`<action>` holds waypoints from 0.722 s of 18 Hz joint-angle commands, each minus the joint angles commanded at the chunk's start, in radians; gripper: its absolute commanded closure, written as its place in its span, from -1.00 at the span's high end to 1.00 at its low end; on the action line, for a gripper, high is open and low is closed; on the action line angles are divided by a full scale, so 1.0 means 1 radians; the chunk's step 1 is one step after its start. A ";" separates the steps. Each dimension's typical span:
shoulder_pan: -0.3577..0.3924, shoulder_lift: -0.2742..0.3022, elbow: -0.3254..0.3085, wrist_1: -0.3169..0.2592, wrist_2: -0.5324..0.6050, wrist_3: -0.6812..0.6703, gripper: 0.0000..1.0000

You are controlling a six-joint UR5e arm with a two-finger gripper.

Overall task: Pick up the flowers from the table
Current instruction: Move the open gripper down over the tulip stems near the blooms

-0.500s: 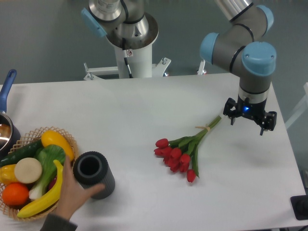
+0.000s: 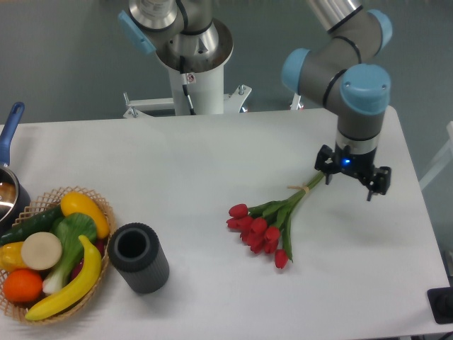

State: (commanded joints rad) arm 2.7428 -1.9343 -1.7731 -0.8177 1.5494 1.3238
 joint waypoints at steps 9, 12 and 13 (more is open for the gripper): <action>-0.020 0.029 -0.081 0.017 -0.018 -0.002 1.00; -0.044 0.023 -0.089 0.017 -0.031 -0.006 1.00; -0.051 0.018 -0.094 0.017 -0.049 -0.009 1.00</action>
State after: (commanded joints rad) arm 2.6922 -1.9159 -1.8668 -0.8007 1.5004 1.3147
